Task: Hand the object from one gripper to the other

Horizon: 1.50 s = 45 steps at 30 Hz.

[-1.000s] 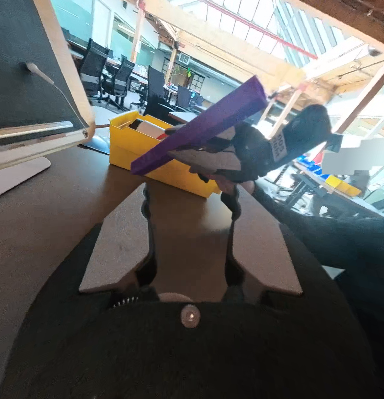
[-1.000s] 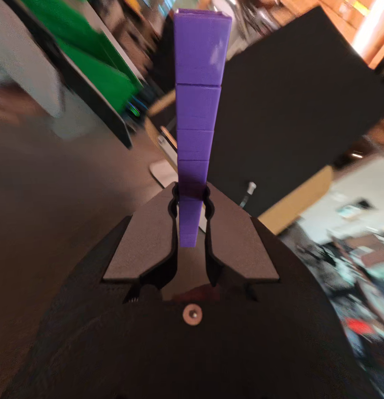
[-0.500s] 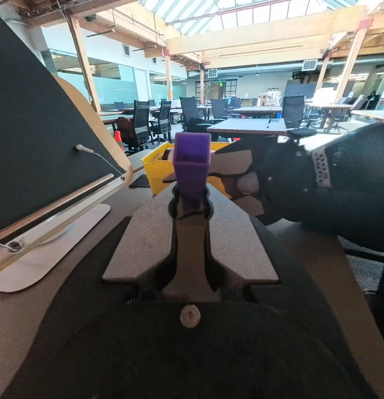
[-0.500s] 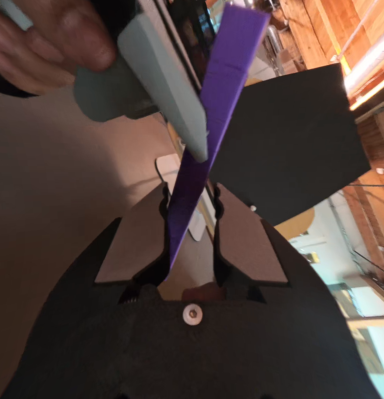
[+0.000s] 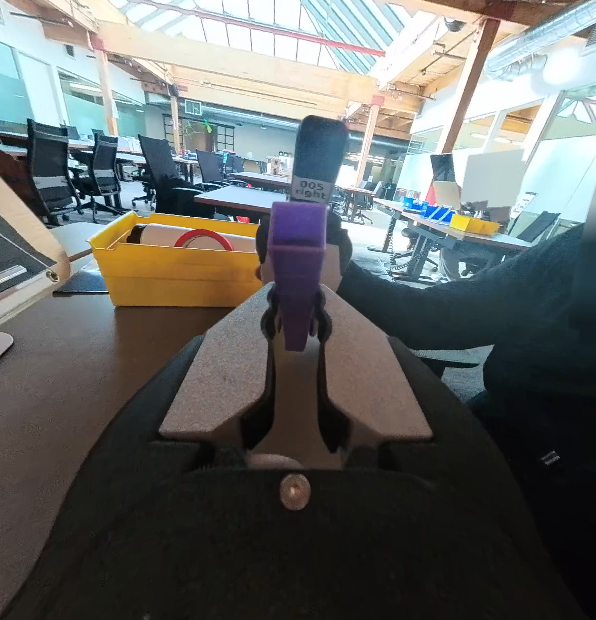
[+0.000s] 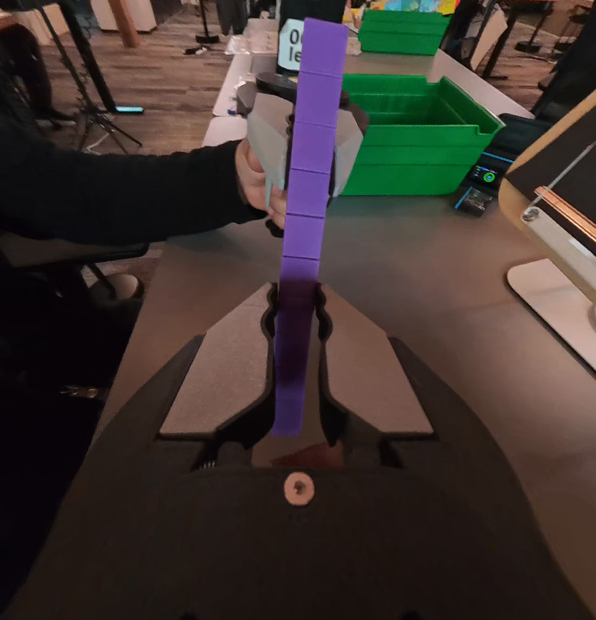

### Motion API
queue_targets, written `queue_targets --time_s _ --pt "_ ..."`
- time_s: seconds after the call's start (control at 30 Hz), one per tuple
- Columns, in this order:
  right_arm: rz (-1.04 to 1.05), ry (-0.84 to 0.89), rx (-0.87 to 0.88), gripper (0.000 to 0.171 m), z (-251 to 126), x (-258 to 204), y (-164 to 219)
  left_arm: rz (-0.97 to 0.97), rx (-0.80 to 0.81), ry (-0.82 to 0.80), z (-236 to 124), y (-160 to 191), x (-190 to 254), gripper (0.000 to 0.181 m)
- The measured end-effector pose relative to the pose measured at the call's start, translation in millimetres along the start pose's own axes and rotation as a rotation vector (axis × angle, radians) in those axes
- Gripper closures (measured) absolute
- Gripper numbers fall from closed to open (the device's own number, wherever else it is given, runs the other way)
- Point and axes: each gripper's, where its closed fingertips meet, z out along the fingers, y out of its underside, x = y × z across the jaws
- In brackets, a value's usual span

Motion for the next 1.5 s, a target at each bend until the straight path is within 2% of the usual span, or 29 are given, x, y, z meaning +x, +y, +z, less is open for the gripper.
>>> queue_targets --time_s 0.07,0.13,0.17,0.23,0.33,0.5,0.6,0.67,0.7,0.73,0.83,0.9,1.03,1.17,1.3,1.4,1.5 --pt "0.052 0.026 -0.012 0.153 0 7 3 -0.037 0.009 -0.085 1 -1 -17 0.155" --pt "0.205 0.016 0.002 0.153 0 17 6 -0.029 -0.008 -0.255 -8 2 -42 0.134" --pt "0.292 0.019 0.015 0.153 -1 25 8 0.009 -0.035 -0.322 -13 4 -49 0.129" --pt "0.457 0.036 0.028 0.153 -2 39 16 0.139 -0.106 -0.441 -20 8 -59 0.121" --pt "0.654 0.007 0.052 0.153 -6 48 23 0.506 -0.293 -0.621 -29 16 -65 0.115" --pt "0.845 -0.125 0.070 0.153 -5 39 22 1.059 -0.591 -0.701 -12 43 -61 0.117" --pt "0.894 -0.207 0.043 0.149 2 26 22 1.279 -0.673 -0.729 -1 48 -61 0.118" --pt "0.919 -0.291 0.043 0.142 6 13 17 1.423 -0.678 -0.743 5 47 -58 0.129" --pt "0.919 -0.321 0.034 0.138 8 8 16 1.484 -0.682 -0.761 5 43 -57 0.146" --pt "0.904 -0.333 0.023 0.134 10 4 16 1.491 -0.710 -0.748 5 45 -55 0.149" --pt "0.778 -0.355 0.093 0.122 0 2 0 1.345 -0.602 -0.726 5 39 -48 0.160" --pt "0.668 -0.289 0.219 0.108 -18 14 -20 1.139 -0.493 -0.684 3 36 -45 0.161" --pt "0.483 -0.171 0.466 0.099 -60 29 -55 0.801 -0.275 -0.574 0 21 -39 0.162" --pt "0.364 -0.149 0.511 0.092 -67 22 -65 0.509 -0.102 -0.399 -1 7 -23 0.162" --pt "0.163 -0.052 0.414 0.098 -37 7 -62 0.336 -0.107 -0.225 14 19 -7 0.162" --pt "0.049 -0.006 0.332 0.113 -15 -2 -56 0.245 -0.112 -0.149 26 26 -1 0.162" --pt "0.025 0.051 0.267 0.135 -2 4 -47 0.217 -0.158 -0.125 31 35 2 0.161"
